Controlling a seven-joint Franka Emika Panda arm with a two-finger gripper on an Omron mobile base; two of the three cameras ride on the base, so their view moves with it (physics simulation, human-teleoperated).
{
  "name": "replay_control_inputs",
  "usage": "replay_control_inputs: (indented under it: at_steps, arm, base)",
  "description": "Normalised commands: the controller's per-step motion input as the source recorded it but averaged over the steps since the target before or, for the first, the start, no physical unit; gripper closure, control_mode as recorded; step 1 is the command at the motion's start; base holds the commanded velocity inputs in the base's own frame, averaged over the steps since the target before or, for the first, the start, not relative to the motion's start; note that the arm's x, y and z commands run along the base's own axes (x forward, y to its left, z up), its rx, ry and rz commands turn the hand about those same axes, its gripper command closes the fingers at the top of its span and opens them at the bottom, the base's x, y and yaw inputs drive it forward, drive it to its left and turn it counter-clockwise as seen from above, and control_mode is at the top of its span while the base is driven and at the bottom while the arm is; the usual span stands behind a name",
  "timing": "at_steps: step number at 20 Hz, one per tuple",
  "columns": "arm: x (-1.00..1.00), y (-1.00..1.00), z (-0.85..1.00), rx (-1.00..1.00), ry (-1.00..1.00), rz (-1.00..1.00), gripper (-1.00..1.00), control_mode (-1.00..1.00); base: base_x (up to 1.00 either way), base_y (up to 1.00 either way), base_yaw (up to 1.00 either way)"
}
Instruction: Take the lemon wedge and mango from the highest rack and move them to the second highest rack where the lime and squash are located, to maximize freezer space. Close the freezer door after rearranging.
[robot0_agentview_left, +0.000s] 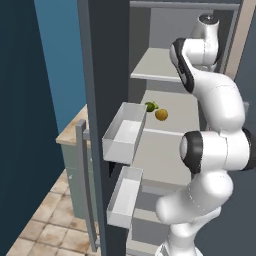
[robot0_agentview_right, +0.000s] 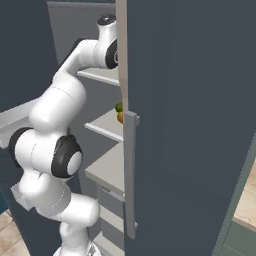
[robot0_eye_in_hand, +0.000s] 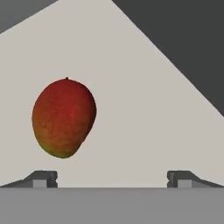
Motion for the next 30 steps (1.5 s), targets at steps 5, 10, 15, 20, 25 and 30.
replay_control_inputs:
  at_steps: [5, 10, 15, 20, 25, 30]
  arm:
    - [0.48, -0.12, -0.09, 0.00, 0.00, 0.04, -1.00, -1.00]
    - [0.28, 0.00, -0.11, 0.00, 0.00, 0.17, -1.00, -1.00]
    - [0.27, 0.00, -0.11, 0.00, 0.00, 0.22, -1.00, -1.00]
    - [0.36, 0.00, -0.15, 0.00, 0.00, 0.16, -1.00, -1.00]
    - [0.42, 0.05, -0.24, 0.00, 0.00, 0.10, -1.00, -1.00]
    - [0.34, 0.03, -0.28, 0.00, 0.00, 0.07, -1.00, -1.00]
  base:
    - [0.00, 0.00, 0.00]
    - [0.00, 0.00, 0.00]
    - [0.00, 0.00, 0.00]
    - [0.00, 0.00, 0.00]
    - [0.00, 0.00, 0.00]
    - [0.00, 0.00, 0.00]
